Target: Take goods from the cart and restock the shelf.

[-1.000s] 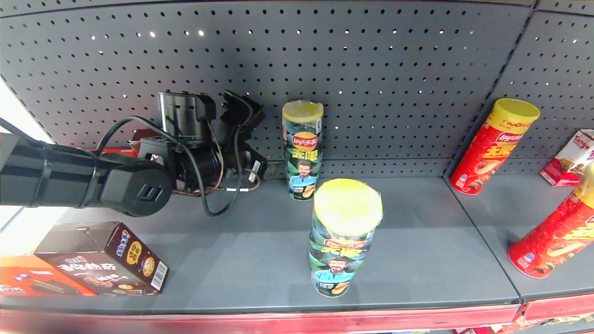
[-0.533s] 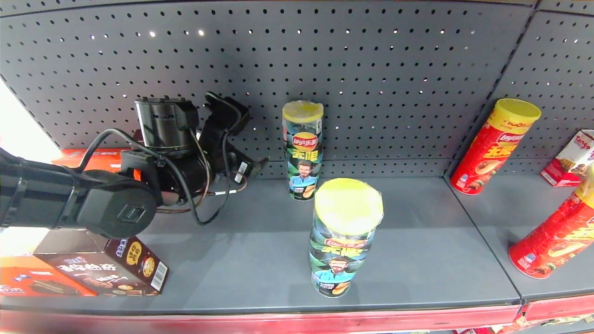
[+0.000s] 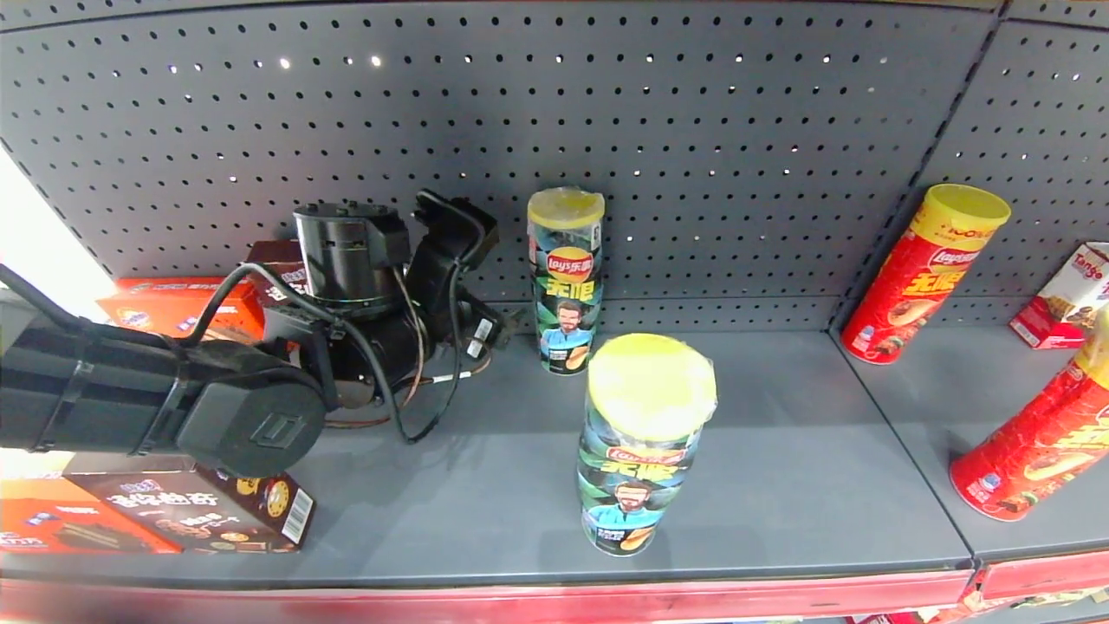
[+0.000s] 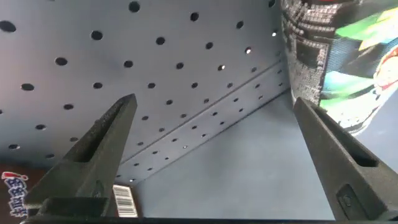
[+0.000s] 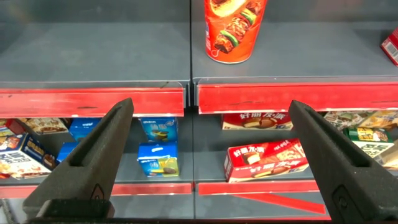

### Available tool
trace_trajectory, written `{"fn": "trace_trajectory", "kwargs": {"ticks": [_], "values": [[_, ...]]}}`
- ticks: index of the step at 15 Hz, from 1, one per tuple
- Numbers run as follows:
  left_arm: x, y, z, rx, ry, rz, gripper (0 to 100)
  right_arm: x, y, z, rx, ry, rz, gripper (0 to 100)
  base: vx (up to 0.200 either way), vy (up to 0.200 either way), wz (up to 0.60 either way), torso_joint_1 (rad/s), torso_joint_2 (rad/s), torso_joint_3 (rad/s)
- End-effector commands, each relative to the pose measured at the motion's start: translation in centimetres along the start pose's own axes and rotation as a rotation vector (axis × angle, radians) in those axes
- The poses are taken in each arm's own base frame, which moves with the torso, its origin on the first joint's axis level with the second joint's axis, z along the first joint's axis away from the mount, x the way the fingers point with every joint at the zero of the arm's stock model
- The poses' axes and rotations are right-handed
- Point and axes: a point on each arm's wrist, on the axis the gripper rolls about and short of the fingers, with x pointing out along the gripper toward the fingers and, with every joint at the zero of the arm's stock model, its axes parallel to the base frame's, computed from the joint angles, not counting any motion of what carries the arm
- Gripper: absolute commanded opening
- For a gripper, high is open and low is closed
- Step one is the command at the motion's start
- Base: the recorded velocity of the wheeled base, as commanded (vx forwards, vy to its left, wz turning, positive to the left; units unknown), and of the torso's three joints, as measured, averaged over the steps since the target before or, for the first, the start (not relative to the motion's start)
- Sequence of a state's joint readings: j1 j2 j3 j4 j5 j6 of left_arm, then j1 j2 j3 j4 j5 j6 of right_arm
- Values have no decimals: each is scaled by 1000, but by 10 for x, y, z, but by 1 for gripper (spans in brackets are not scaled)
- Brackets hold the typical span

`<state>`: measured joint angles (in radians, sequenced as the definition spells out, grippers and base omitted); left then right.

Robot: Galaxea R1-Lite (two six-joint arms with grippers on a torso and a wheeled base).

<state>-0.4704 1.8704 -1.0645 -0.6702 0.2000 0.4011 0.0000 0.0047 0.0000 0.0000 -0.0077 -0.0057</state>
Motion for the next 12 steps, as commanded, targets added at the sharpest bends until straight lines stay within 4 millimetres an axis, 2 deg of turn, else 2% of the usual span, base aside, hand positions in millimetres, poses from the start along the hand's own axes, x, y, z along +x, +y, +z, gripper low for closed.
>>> {"fn": "trace_trajectory", "kwargs": {"ticks": [1,6,10,12], "values": [[4,-11,0,-14,3,-16,100,0,0,0,0,1,0,100,0,0,0,0,0,0],[11,-27,7,-34,-12,-32,100,0,0,0,0,1,0,100,0,0,0,0,0,0],[13,-28,9,-36,-19,-23,100,0,0,0,0,1,0,100,0,0,0,0,0,0],[5,-17,9,-39,-13,11,100,0,0,0,0,1,0,100,0,0,0,0,0,0]]}}
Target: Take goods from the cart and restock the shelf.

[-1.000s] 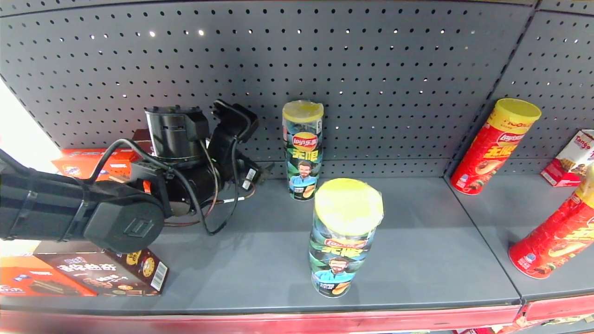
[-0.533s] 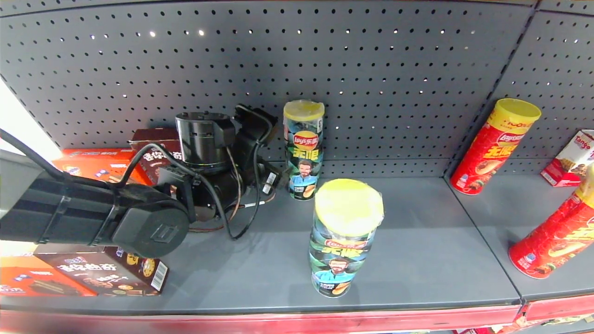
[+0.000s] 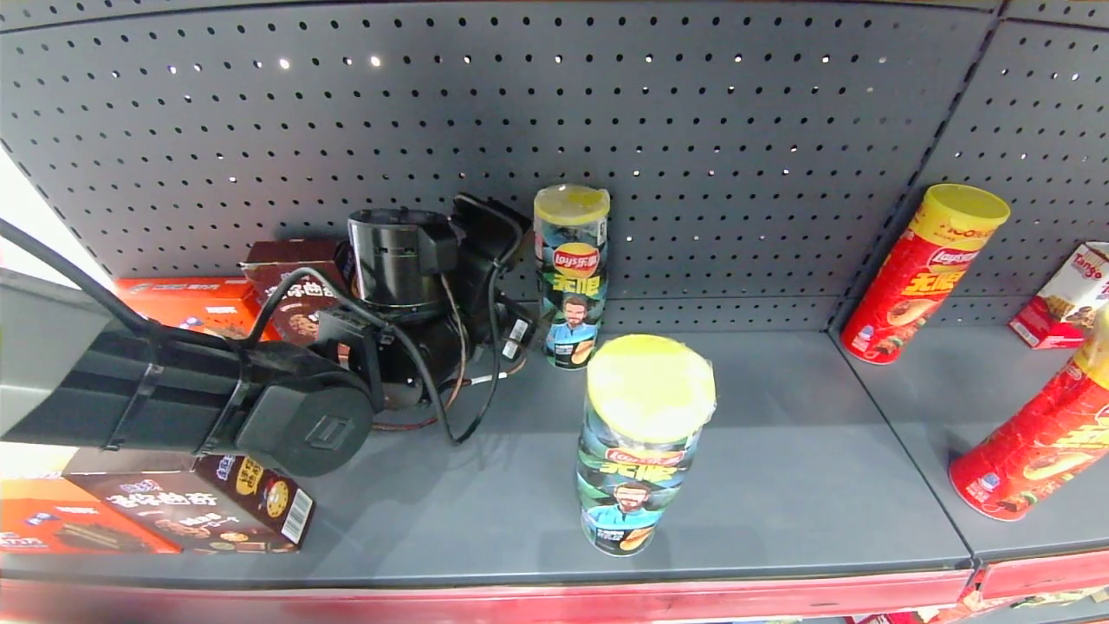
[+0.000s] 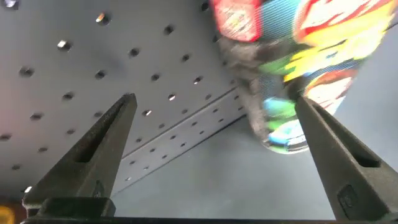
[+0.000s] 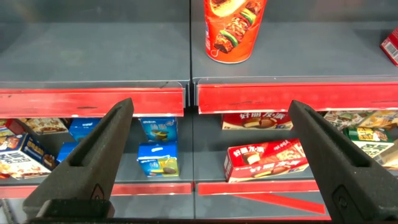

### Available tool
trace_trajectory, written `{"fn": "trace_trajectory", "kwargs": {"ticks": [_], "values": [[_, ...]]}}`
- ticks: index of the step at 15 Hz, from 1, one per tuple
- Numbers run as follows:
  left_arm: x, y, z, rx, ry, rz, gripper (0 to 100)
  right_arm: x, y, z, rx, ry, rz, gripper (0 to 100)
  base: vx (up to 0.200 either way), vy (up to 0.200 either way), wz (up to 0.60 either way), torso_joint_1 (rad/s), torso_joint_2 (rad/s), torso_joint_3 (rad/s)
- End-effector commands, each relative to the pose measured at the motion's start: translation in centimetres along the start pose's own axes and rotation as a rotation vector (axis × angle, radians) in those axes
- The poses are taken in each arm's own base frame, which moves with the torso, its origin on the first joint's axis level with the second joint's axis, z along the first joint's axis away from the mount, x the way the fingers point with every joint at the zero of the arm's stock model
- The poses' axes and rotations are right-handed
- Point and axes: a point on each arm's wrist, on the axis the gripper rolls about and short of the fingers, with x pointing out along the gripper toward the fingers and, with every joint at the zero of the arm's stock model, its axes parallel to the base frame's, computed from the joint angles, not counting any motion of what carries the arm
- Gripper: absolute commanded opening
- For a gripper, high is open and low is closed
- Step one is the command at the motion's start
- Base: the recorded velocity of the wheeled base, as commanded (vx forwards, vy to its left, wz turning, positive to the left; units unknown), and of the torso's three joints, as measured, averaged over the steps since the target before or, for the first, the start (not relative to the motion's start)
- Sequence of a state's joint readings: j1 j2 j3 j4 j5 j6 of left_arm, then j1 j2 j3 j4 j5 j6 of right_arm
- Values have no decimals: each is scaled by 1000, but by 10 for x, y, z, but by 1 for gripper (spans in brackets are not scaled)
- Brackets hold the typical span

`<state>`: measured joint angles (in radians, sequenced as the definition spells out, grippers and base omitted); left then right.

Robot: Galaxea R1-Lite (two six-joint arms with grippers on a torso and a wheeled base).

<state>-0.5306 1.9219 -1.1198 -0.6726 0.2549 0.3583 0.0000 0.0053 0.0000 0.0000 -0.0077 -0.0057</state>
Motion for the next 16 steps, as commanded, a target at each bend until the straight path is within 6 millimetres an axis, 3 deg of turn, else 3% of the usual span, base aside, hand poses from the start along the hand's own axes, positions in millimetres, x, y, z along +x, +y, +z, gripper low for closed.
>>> {"fn": "trace_trajectory", "kwargs": {"ticks": [1,5,10,13,16], "values": [[-9,12,-1,0,6,25,100,0,0,0,0,1,0,100,0,0,0,0,0,0],[-5,20,-8,-8,7,54,100,0,0,0,0,1,0,100,0,0,0,0,0,0],[13,6,-12,-6,9,32,100,0,0,0,0,1,0,100,0,0,0,0,0,0],[12,-10,-3,-4,-15,-4,100,0,0,0,0,2,0,100,0,0,0,0,0,0],[11,-11,-3,-15,-13,-7,100,0,0,0,0,1,0,100,0,0,0,0,0,0]]}}
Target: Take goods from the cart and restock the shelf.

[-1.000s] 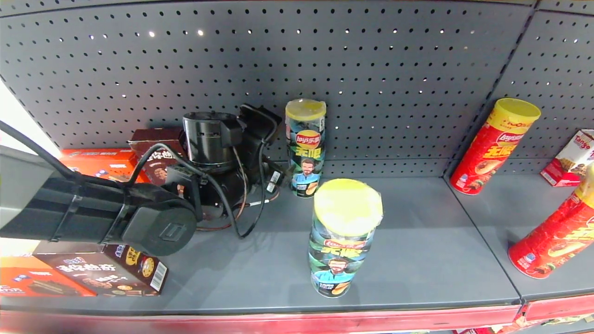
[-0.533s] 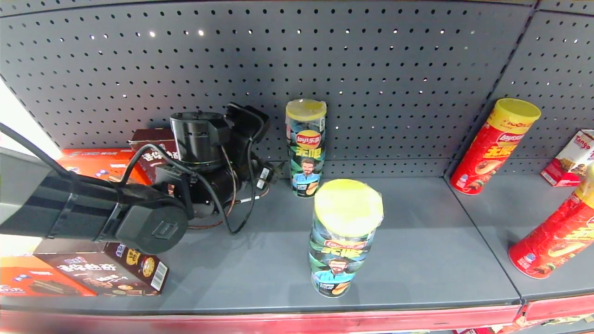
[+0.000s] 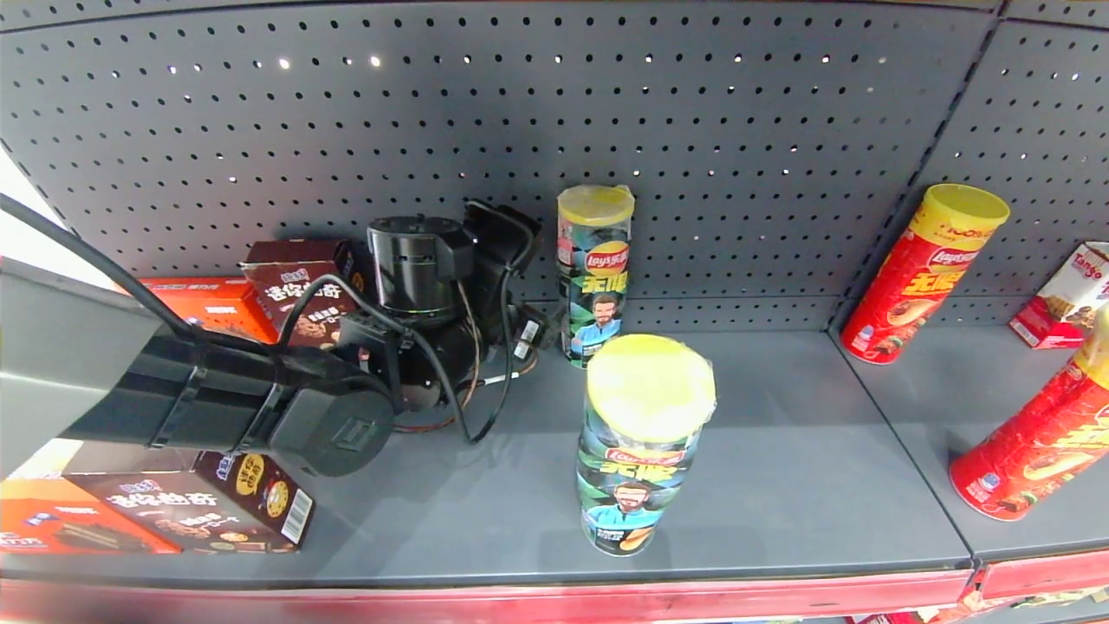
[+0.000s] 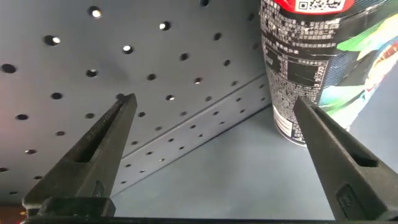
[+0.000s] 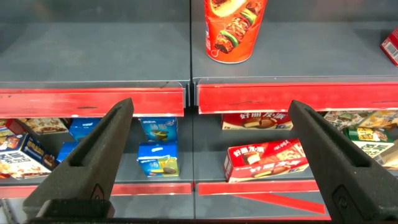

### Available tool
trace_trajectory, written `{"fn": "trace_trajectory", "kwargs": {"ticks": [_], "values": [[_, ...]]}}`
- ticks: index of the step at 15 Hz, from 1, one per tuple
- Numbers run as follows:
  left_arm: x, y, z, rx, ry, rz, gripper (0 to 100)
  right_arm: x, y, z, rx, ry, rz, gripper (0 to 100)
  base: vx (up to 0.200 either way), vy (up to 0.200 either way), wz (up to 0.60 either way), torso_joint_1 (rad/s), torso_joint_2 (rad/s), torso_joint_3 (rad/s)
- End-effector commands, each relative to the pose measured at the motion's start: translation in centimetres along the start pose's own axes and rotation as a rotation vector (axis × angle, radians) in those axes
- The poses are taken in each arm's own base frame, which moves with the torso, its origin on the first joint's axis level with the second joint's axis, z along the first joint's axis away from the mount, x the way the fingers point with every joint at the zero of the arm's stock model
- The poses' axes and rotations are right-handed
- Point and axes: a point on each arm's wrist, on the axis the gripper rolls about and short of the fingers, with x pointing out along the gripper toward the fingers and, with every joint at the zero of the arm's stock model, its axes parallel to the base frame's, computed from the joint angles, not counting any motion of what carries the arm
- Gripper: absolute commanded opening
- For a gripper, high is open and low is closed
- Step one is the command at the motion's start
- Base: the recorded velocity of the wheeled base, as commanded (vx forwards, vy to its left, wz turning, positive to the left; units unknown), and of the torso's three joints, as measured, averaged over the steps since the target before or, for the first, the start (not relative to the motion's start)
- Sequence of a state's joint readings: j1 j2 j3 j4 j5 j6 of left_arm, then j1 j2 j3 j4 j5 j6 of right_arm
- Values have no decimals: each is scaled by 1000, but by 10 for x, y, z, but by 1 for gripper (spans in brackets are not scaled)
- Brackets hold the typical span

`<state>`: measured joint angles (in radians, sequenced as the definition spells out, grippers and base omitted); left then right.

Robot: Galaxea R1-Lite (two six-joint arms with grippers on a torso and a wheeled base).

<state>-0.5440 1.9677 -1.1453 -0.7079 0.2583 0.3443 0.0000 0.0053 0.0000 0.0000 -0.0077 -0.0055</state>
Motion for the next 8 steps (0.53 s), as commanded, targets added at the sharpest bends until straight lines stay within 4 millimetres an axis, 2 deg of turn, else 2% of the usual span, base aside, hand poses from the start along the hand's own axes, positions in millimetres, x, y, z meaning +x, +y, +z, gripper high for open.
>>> {"fn": "trace_trajectory", "kwargs": {"ticks": [1,4,8], "values": [[0,-1,-2,0,6,-2,100,0,0,0,-1,2,0,100,0,0,0,0,0,0],[-4,6,-2,-6,8,11,100,0,0,0,-1,1,0,100,0,0,0,0,0,0],[-29,38,3,-13,2,73,100,0,0,0,-1,1,0,100,0,0,0,0,0,0]]}}
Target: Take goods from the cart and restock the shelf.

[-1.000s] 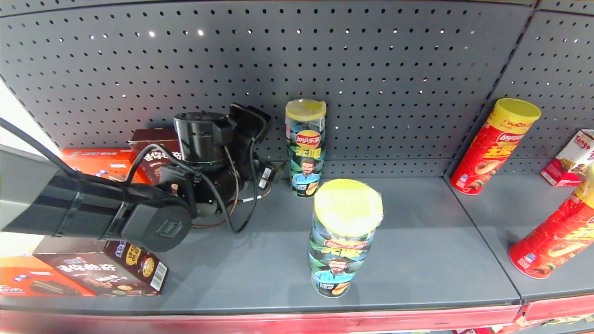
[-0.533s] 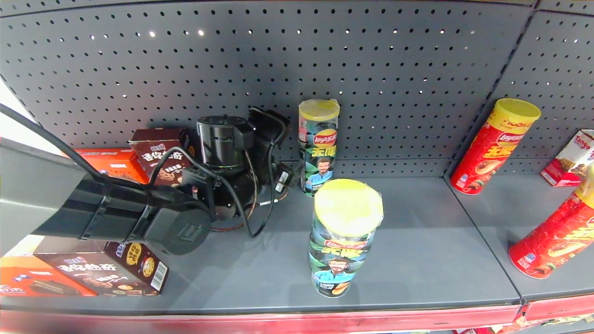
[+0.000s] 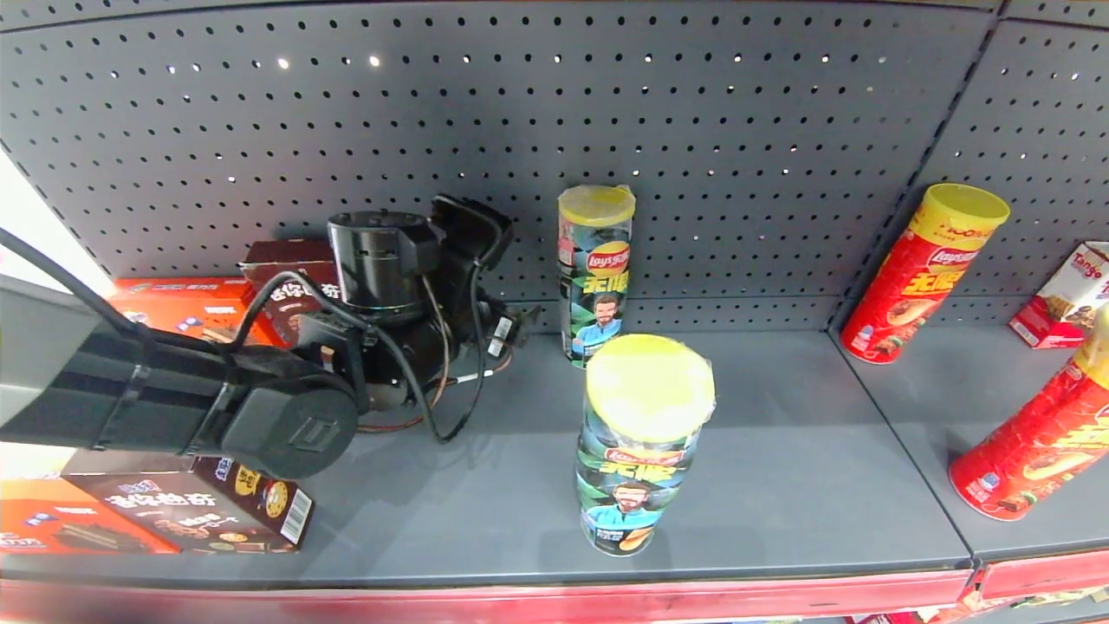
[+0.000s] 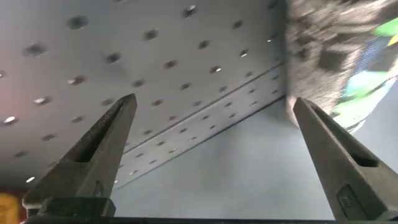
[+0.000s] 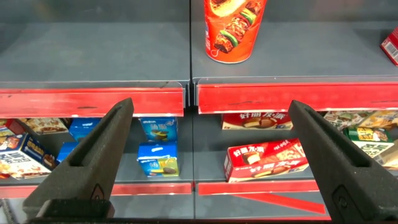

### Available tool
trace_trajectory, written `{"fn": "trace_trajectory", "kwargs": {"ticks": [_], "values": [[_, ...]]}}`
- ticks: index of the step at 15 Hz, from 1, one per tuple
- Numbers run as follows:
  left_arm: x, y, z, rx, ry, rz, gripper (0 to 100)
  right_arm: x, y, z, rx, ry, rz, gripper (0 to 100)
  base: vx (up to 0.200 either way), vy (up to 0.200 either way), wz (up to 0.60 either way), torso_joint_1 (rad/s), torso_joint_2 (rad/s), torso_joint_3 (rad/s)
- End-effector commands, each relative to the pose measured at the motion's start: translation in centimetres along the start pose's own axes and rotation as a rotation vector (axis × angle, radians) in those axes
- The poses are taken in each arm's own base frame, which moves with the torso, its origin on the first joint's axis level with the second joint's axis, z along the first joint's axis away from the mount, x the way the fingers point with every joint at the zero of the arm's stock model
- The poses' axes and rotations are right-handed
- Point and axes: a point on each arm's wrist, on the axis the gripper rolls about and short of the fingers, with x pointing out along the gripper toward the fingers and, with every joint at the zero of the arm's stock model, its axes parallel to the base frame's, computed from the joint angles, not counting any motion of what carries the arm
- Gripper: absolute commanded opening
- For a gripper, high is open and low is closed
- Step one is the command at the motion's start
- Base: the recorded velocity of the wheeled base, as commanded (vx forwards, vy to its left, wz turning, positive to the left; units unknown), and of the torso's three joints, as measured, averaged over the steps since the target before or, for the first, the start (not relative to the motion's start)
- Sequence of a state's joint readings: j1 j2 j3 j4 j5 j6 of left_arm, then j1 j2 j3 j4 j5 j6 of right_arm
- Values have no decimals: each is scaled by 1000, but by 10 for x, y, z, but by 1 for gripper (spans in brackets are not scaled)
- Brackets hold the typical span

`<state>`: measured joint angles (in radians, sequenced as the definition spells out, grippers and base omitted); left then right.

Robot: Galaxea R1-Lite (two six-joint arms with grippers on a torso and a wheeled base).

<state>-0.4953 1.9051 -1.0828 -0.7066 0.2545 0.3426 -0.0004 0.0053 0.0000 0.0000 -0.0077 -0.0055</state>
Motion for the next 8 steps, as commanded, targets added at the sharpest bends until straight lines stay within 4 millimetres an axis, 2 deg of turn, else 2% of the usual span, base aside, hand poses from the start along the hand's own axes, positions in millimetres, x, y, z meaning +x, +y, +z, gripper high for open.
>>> {"fn": "trace_trajectory", "kwargs": {"ticks": [1,5,8], "values": [[-22,20,10,-10,-26,38,100,0,0,0,-1,1,0,100,0,0,0,0,0,0],[-55,38,35,-23,-75,55,100,0,0,0,-1,1,0,100,0,0,0,0,0,0],[-73,39,34,-28,-77,45,100,0,0,0,-1,1,0,100,0,0,0,0,0,0]]}}
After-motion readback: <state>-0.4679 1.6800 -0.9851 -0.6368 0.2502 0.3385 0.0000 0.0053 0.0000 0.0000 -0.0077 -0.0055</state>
